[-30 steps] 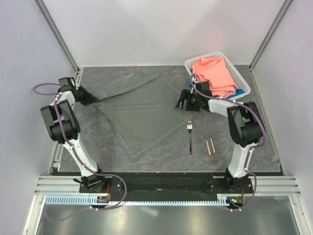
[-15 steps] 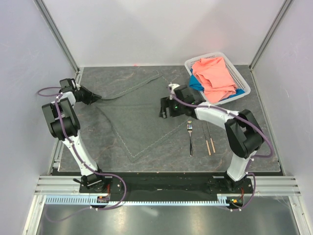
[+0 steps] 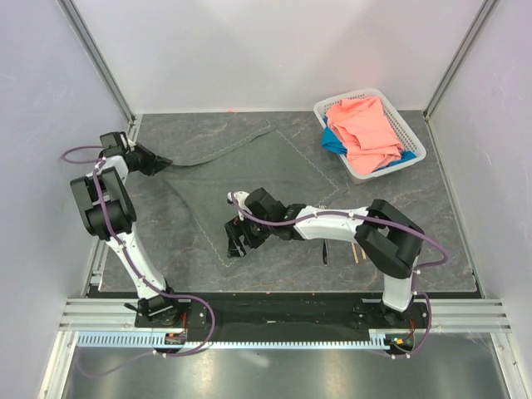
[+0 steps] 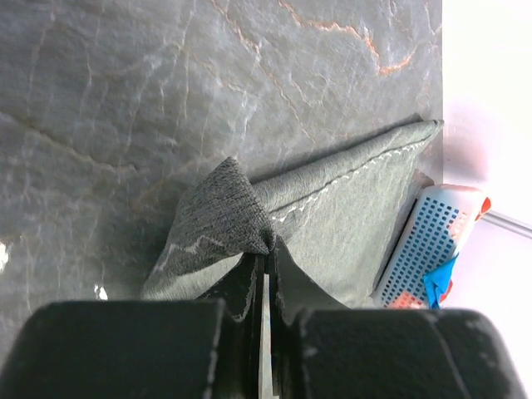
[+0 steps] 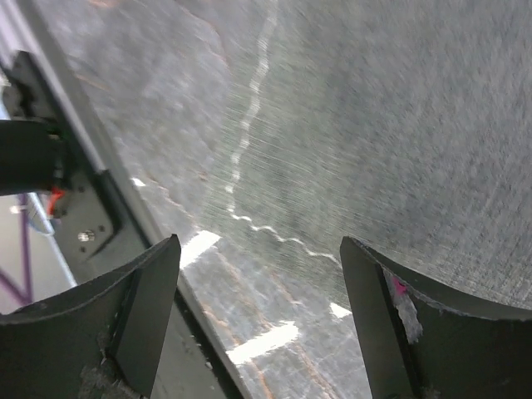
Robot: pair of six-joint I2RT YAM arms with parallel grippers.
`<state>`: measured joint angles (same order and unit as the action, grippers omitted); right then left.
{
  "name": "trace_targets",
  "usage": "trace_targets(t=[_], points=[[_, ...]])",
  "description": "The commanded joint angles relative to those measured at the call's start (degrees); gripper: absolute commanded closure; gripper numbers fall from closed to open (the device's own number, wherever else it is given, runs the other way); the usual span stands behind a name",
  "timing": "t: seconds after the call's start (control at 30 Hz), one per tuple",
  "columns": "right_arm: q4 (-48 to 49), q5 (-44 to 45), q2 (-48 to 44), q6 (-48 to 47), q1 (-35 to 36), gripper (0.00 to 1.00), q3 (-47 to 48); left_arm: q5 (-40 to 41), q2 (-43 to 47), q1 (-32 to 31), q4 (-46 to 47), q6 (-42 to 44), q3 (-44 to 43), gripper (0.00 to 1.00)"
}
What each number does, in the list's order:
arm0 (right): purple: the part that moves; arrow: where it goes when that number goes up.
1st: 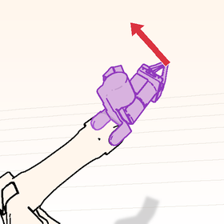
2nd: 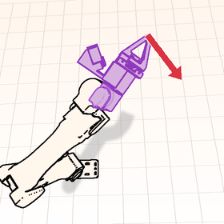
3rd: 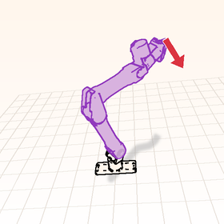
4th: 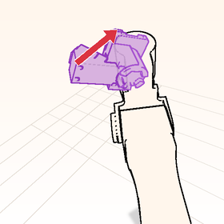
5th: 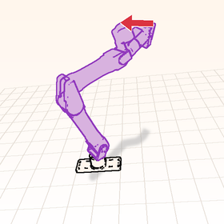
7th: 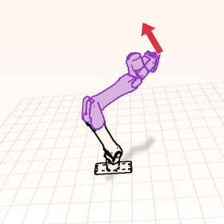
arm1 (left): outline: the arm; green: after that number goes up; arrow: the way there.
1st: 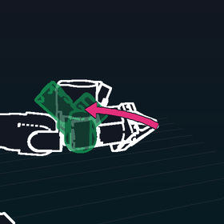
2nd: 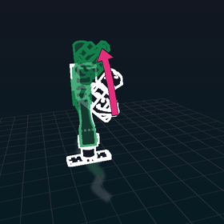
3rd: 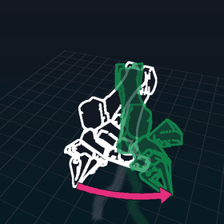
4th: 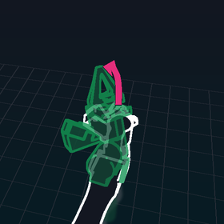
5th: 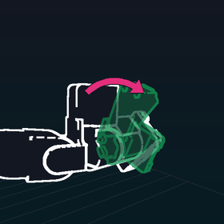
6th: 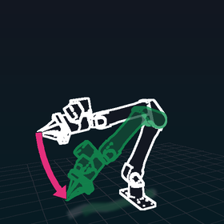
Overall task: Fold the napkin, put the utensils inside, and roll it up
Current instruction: Flatten the napkin out
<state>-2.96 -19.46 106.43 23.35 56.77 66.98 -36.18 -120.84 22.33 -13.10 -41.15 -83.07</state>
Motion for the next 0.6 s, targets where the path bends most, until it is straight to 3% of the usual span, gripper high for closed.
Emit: trace_targets(t=[0.0,0.33,0.57], points=[[0.9,2.5,2.1,1.8,-0.7,0.14,-0.7,0.5,7.1,0.3,1.9,-1.0,1.4,0.98],[-4.9,9.0,5.5,1.4,-5.3,0.14,-1.9,1.8,16.3,1.2,1.5,0.5,7.1,0.97],[-5.3,7.7,4.6,-0.4,-5.4,0.13,-0.3,3.8,11.4,1.2,0.4,0.7,3.6,0.95]])
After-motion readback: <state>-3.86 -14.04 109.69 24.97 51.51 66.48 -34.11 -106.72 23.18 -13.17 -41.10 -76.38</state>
